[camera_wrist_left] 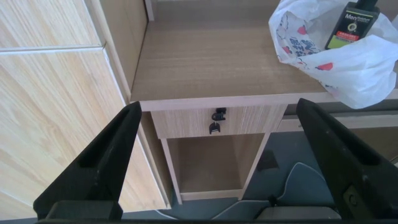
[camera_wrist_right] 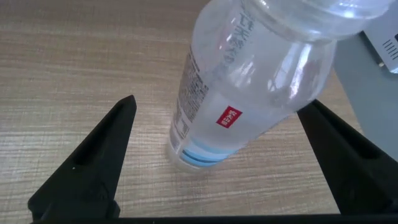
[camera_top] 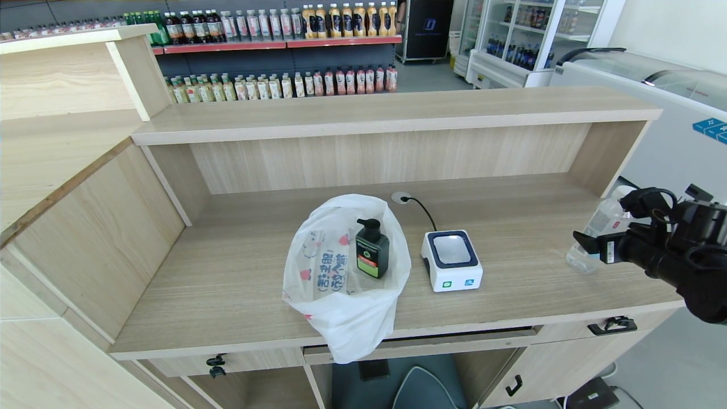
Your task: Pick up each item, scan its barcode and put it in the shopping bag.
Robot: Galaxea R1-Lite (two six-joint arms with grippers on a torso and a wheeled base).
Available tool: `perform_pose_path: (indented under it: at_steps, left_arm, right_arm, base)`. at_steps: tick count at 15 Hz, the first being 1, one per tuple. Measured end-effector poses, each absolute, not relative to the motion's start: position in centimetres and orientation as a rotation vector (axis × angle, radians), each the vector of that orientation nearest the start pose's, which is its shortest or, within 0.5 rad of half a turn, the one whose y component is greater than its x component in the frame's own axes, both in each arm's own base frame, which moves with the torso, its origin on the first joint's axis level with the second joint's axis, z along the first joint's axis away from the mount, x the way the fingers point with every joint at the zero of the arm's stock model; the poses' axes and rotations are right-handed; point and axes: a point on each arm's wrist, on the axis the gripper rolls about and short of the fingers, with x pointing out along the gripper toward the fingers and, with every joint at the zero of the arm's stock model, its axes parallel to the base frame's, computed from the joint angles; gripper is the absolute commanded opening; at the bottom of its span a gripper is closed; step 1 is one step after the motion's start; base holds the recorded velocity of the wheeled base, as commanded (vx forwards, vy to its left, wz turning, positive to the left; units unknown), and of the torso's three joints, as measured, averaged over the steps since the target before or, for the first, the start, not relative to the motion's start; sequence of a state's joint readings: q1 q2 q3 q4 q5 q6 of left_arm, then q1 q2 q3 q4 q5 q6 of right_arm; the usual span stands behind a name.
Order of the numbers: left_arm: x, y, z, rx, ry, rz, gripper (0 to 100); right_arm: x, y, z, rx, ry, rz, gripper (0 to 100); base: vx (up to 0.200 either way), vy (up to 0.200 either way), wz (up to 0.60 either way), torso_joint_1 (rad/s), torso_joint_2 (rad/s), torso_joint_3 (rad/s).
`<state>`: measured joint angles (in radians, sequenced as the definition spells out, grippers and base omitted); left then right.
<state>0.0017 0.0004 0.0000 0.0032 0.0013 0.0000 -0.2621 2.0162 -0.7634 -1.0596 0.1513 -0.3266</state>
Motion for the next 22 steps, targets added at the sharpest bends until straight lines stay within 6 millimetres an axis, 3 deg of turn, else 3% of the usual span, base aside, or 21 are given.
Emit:
perform_pose_path:
  at_steps: [22]
  left_arm:
    - [-2.3,0.0,7.5,0.000,0.004,0.003,100]
  right_arm:
    - [38.0,-9.0,9.0,-0.287,0.184,-0.016,100]
  base:
    - [0.000,0.000,0.00,0.000,0.00,0.000]
